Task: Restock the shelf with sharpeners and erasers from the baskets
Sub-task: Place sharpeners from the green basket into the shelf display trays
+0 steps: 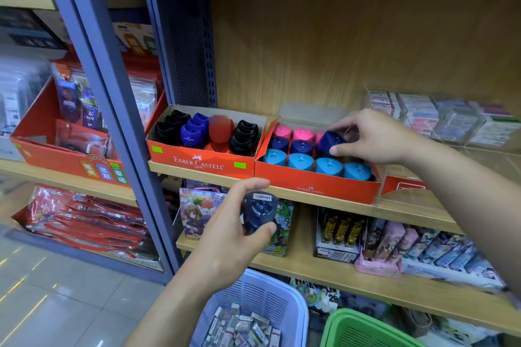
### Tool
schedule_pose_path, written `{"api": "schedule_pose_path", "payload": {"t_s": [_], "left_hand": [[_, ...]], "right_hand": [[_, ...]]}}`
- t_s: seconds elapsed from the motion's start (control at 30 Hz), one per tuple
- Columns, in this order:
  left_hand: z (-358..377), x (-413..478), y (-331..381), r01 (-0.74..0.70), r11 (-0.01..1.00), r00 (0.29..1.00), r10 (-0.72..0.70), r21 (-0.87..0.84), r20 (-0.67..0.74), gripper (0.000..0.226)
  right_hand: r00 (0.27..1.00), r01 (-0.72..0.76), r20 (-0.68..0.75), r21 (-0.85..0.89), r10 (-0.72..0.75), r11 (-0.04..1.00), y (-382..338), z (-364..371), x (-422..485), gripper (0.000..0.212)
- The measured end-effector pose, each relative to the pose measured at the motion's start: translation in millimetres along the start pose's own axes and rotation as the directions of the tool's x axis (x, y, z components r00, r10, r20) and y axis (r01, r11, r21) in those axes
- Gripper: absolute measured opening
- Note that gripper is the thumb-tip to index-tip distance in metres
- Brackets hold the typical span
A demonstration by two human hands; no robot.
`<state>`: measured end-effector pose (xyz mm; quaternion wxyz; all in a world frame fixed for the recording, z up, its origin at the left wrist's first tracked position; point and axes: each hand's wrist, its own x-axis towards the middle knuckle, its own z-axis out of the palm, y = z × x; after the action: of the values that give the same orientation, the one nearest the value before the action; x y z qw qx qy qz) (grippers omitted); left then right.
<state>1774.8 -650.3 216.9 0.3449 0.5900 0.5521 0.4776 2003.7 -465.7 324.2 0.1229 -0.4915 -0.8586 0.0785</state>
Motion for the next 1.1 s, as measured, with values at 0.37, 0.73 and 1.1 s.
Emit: {"api": "schedule_pose_path", "payload": {"t_s": [0.37, 0.73, 1.1], "left_hand": [[0, 3, 4, 0.024, 0.993, 0.989, -0.041, -0.116, -0.142, 0.059], [0, 1, 10, -0.065, 0.990, 0.983, 0.042, -0.125, -0.180, 0.057], [4, 3, 10, -0.078, 0.990, 0.989, 0.062, -0.117, -0.136, 0.072]], "right_hand": [[0.998, 0.027, 0.057, 0.046, -0.030, 0.999, 0, 9, -6, 0.039], [0.999, 0.046, 0.014, 0.011, -0.046, 0.999, 0, 17, -5, 0.029], [0.943, 0.330, -0.179, 0.396, -0.280, 0.857, -56, 26, -63, 0.024]]}}
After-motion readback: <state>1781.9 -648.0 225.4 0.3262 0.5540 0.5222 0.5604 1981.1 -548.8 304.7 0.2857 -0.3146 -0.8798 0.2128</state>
